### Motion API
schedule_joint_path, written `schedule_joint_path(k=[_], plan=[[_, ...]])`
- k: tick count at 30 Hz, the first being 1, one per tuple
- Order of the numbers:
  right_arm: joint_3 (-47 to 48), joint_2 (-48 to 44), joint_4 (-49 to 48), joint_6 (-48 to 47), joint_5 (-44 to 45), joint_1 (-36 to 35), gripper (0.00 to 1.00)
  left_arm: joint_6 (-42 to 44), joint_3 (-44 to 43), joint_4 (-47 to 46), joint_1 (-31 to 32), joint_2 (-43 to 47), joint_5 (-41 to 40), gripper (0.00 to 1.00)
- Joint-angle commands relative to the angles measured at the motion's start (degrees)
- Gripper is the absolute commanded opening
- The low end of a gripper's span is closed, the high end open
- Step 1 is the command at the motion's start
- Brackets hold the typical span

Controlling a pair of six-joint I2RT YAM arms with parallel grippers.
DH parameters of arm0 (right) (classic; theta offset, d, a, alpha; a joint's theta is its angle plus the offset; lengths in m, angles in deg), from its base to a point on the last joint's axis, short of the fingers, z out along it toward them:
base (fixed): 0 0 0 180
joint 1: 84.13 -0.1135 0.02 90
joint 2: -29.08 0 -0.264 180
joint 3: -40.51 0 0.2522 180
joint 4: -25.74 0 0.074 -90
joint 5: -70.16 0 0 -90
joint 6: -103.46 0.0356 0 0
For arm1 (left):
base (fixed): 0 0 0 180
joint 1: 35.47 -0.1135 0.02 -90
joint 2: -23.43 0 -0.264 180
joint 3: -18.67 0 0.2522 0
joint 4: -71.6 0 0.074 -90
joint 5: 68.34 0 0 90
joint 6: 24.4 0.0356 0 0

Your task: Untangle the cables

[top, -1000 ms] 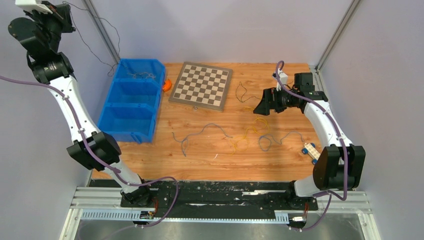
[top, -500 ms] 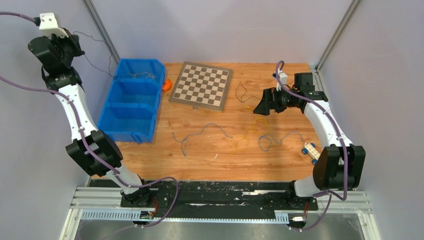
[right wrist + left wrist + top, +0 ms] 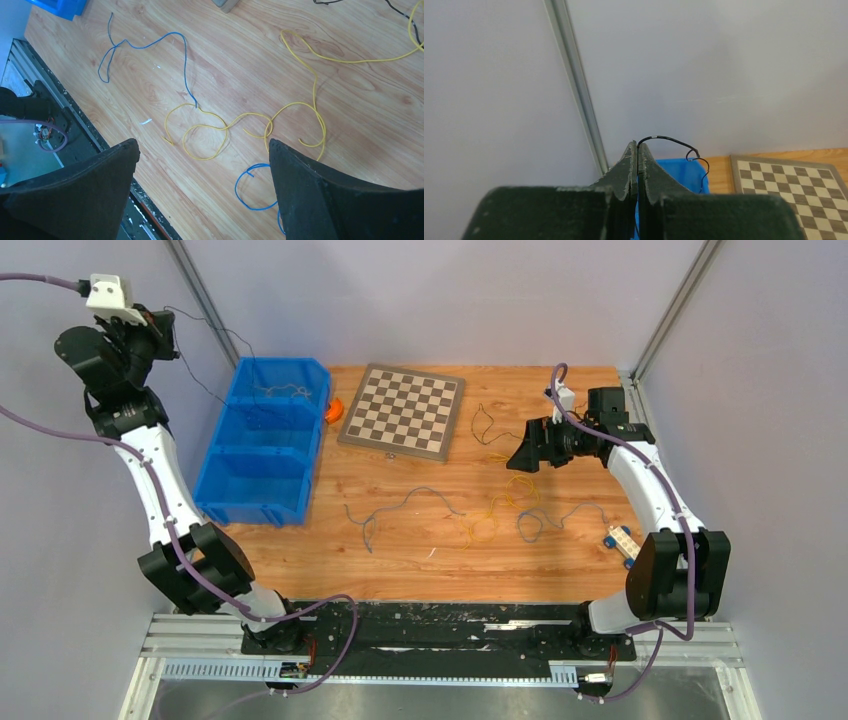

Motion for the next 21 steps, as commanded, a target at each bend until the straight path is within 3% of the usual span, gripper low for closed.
schedule_joint_path(k=[1, 10, 16, 21], plan=[[0.11, -0.87, -0.73, 0.18, -0.88, 0.25, 1.00, -1.94, -0.83, -2.62, -0.50, 1.03, 2.19, 0.00], [-0.08, -0.56, -0.67, 0.27, -0.90, 0.21, 1.00, 0.79, -3.08, 5.35, 0.07, -4.85, -1.36, 0.00], [-0.27, -0.25, -0.71, 0.35, -0.74, 0.27, 1.00, 4.32, -0.75, 3.74, 2.17, -9.01, -4.03, 0.00], [-0.42, -0.09, -0.63, 0.31, -0.28, 0.22, 1.00, 10.89, 0.71, 4.97, 4.51, -13.10, 0.57, 0.00]])
